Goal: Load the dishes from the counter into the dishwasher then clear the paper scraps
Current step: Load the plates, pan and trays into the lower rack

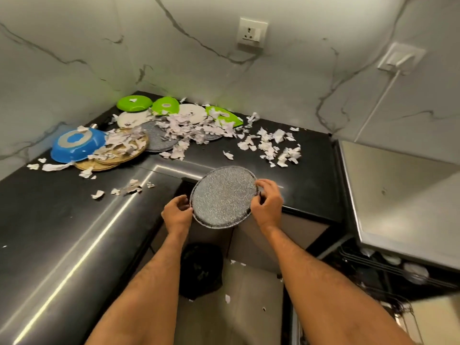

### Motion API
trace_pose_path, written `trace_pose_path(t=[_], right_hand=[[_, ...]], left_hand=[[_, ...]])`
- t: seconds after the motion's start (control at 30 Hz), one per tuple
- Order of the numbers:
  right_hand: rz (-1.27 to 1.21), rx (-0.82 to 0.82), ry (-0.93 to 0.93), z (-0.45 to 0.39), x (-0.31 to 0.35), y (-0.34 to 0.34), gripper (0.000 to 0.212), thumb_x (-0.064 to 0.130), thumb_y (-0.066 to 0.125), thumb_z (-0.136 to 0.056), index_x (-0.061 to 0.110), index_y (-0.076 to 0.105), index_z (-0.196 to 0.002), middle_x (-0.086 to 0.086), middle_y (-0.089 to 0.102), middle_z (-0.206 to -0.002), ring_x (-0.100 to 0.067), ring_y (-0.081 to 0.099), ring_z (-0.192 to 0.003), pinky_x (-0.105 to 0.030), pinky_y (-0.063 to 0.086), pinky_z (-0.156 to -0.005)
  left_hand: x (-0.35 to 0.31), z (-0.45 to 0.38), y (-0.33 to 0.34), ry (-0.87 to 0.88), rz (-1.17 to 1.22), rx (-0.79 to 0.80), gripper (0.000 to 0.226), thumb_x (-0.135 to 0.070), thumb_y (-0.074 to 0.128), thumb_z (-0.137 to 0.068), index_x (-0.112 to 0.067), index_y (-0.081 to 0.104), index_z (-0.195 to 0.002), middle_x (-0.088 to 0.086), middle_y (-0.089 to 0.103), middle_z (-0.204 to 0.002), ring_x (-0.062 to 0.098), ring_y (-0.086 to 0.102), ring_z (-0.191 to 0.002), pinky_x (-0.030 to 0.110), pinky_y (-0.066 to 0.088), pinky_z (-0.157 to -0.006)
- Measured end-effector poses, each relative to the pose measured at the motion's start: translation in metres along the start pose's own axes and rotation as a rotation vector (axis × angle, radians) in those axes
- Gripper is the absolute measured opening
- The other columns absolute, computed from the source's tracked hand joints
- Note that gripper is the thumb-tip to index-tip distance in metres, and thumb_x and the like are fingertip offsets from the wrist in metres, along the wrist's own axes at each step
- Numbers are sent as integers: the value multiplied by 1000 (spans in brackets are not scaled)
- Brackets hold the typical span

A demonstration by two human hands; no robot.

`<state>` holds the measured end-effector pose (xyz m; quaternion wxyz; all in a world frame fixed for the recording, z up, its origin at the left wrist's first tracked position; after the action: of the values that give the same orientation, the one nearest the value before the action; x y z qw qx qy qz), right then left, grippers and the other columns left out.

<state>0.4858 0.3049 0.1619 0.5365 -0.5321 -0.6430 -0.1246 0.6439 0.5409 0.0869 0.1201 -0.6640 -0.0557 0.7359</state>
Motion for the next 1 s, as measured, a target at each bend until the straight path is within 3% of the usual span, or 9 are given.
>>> trace_pose_path(t=[0.13,0.2,0.3,0.37,0.5,0.6,0.7,1.0], right_hand=[[1,20,124,20,-57,-32,65,-3,44,-68,10,67,-127,2,70,-117,-18,68,-104,-41,55,-96],[30,26,198,35,-89,-53,69,-4,44,-71,12,63,-135,1,68,-123,-19,66,-109,-42,54,-101],[63,24,324,62,-134,-93,73,-15,45,-76,9,54,-145,5,58,-127,-12,58,-119,-28,43,-112],[97,24,344,79,-162,-121,74,-18,44,-75,7,54,-144,4,56,-124,-8,54,-118,-16,37,-111],[130,36,390,121,-222,-176,66,-16,42,-72,7,64,-130,-3,59,-114,-13,55,-108,-30,45,-104],[148,11,484,157,-268,-221,48,-7,49,-86,8,64,-128,-5,61,-115,-16,56,-106,-35,48,-99],[120,-26,542,189,-310,-267,29,12,60,-98,8,63,-126,-3,63,-114,-12,57,-105,-36,49,-96],[173,-107,755,294,-424,-410,24,13,63,-93,21,57,-115,-6,67,-103,-27,63,-99,-48,55,-85]], left_hand=[[29,26,53,-66,-54,93,53,18,62,-73,-1,67,-123,6,73,-95,15,69,-86,30,57,-86],[43,45,82,-65,-106,136,53,17,60,-71,-5,70,-117,-1,73,-89,13,70,-84,35,59,-90],[59,79,123,-64,-218,203,52,15,58,-69,-10,73,-112,-1,74,-87,13,70,-86,28,55,-89],[72,102,153,-50,-299,249,53,13,59,-69,-13,74,-113,1,75,-93,15,69,-93,24,51,-87],[102,158,212,-58,-413,344,46,10,60,-74,-14,75,-110,2,75,-93,19,70,-95,30,56,-88],[117,207,259,-19,-466,395,40,5,64,-81,-11,73,-117,9,75,-104,25,68,-103,38,54,-95],[135,255,309,4,-503,485,34,-1,70,-87,-7,70,-120,13,73,-112,28,66,-111,37,49,-100],[182,411,453,49,-634,772,33,-8,70,-90,-5,67,-123,17,71,-116,33,64,-114,37,48,-96]])
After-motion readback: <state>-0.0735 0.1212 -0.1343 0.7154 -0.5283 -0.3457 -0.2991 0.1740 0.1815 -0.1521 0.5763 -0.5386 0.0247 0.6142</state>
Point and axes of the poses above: each hand's wrist, its own z-axis away from the middle knuckle, its own y-axis out of the palm, x = y × z, the point moved 7 cm from there along -z, towards the middle knuckle
